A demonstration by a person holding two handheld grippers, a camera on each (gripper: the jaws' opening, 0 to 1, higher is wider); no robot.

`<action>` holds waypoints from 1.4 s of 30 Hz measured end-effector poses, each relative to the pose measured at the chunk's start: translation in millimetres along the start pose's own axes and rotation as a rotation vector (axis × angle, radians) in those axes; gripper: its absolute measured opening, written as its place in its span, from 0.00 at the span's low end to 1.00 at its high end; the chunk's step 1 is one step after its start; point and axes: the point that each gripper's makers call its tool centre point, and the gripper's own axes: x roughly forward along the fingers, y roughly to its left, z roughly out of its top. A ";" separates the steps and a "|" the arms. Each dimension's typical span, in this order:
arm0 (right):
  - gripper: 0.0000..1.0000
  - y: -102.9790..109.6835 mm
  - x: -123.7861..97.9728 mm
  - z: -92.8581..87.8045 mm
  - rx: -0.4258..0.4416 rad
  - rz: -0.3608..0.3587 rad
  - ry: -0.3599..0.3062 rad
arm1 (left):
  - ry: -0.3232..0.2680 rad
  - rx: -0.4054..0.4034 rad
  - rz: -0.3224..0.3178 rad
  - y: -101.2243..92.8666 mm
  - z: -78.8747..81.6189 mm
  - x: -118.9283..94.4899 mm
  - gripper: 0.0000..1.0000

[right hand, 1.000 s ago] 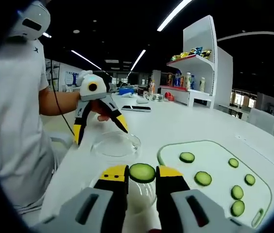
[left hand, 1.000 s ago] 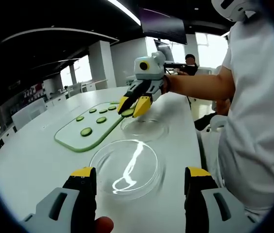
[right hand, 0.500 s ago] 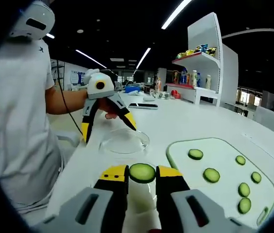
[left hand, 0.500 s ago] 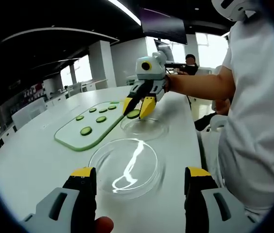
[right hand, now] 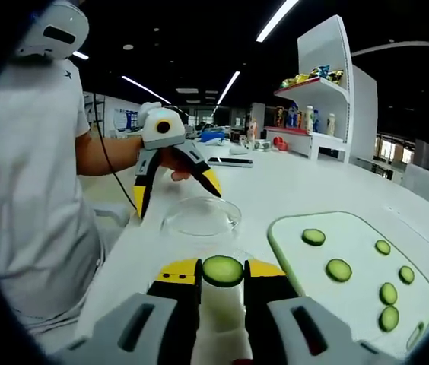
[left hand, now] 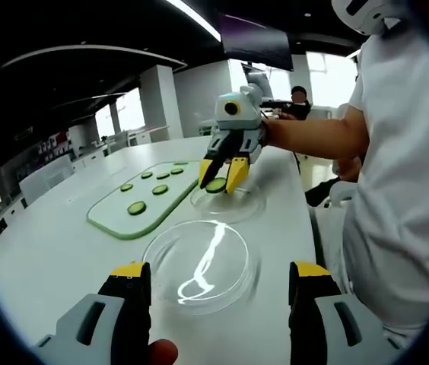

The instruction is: Open the petri dish lid, add cucumber slices into the petri dish, and close the lid

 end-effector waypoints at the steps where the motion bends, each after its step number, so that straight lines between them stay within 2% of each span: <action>1: 0.22 0.1 0.0 0.0 0.000 0.000 0.000 | 0.000 0.000 0.000 0.0 -0.2 0.0 0.73; 21: 0.22 2.5 0.3 -5.3 0.005 0.012 0.022 | 0.012 0.006 -0.008 -3.2 1.4 3.0 0.72; 42: 0.22 6.8 3.4 -13.3 -0.003 0.030 0.063 | 0.028 0.007 -0.012 -3.1 -4.3 3.2 0.72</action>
